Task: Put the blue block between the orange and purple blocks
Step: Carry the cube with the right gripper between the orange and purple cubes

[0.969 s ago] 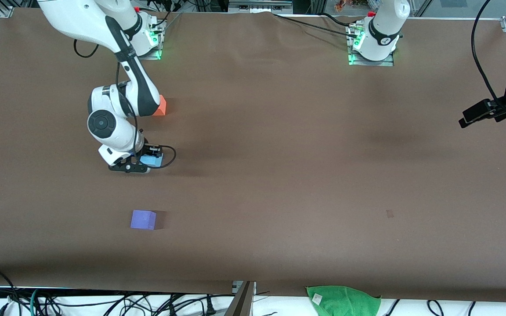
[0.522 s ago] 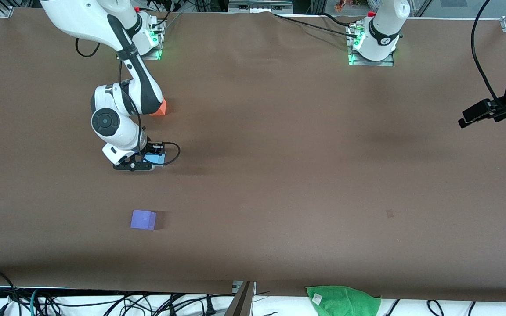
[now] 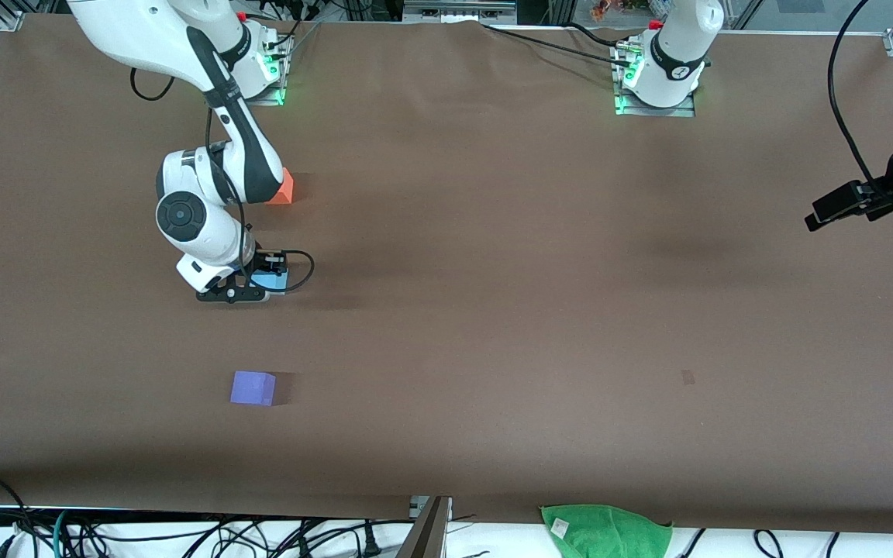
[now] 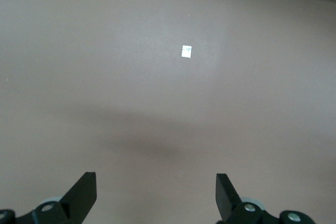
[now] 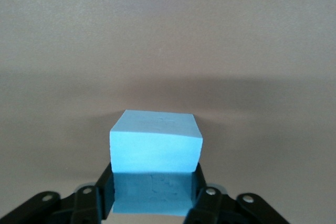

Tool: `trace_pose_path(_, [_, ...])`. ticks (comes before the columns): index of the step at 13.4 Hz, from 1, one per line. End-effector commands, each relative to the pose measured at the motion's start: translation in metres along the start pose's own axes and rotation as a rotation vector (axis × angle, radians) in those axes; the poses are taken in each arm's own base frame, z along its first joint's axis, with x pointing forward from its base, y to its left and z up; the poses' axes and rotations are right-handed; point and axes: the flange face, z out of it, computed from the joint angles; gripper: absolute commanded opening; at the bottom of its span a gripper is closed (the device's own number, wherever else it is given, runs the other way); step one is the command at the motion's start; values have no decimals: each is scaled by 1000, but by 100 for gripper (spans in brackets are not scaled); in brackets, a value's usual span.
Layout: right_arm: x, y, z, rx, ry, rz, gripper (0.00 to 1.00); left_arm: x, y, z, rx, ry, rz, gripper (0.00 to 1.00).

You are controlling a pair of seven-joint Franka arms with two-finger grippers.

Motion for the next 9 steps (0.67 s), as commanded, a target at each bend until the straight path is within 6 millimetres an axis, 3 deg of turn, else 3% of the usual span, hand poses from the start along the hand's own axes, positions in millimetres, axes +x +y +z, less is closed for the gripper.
trace_pose_path(1, [4,11,-19,8,43,-9,100,6,0,-4,-22,12,-11,100])
trace_pose_path(3, [25,13,-53,8,43,-14,100,6,0,-4,-22,12,-11,100])
trace_pose_path(6, [57,19,-139,0,-18,-40,100,6,1,-4,-22,13,-10,100])
trace_pose_path(9, [73,49,-214,-22,-28,-69,100,5,2,-6,-23,16,-8,100])
